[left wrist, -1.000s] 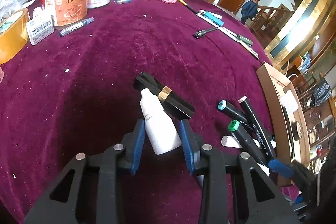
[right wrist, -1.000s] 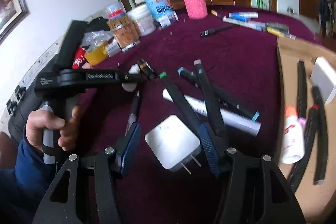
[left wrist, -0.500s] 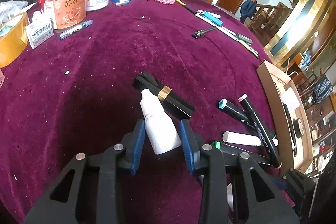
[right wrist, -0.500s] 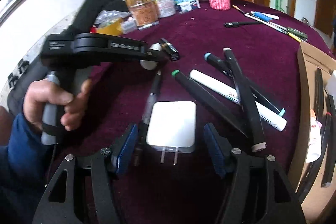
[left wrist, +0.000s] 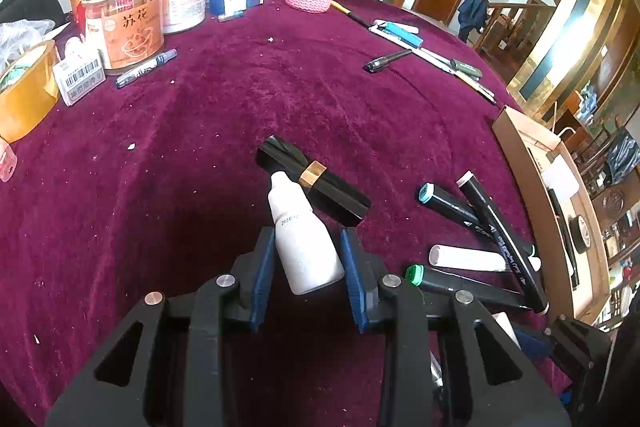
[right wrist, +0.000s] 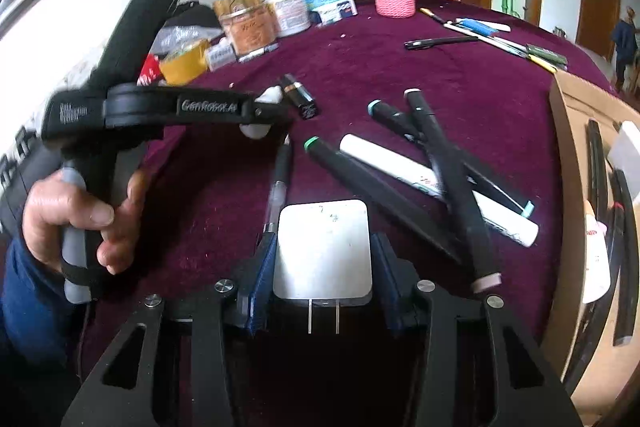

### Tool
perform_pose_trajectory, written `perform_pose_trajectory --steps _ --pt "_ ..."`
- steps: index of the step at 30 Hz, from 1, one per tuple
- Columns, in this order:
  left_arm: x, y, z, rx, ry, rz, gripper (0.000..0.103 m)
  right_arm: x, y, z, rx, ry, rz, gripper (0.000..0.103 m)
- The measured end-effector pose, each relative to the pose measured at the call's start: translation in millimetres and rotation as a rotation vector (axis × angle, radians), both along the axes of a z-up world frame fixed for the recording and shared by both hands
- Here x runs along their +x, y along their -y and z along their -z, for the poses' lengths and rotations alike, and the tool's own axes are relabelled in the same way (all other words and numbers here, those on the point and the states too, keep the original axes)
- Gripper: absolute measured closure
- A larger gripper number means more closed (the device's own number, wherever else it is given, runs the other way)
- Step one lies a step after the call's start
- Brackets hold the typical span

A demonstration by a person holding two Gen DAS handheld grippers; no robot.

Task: Organize rigid objects
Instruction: 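Grasp the white square charger on the table with the right tool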

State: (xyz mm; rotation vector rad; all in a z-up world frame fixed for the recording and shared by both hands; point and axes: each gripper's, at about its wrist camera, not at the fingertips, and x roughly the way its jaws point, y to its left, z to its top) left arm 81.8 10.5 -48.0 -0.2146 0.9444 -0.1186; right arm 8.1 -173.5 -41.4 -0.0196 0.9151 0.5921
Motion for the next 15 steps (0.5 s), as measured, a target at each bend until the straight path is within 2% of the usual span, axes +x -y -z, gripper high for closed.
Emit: perform_pose_trajectory --steps 5,15 --pt "-4.5 -1.4 -8.1 -0.031 0.042 0.001 0.073 -3.5 1.7 -11.6 0.054 0.051 -0.001 0.061" --pt "-13.0 7.0 -21.6 -0.074 0.106 0.052 0.073 -0.8 13.5 -14.3 0.115 0.051 0.039 0.061"
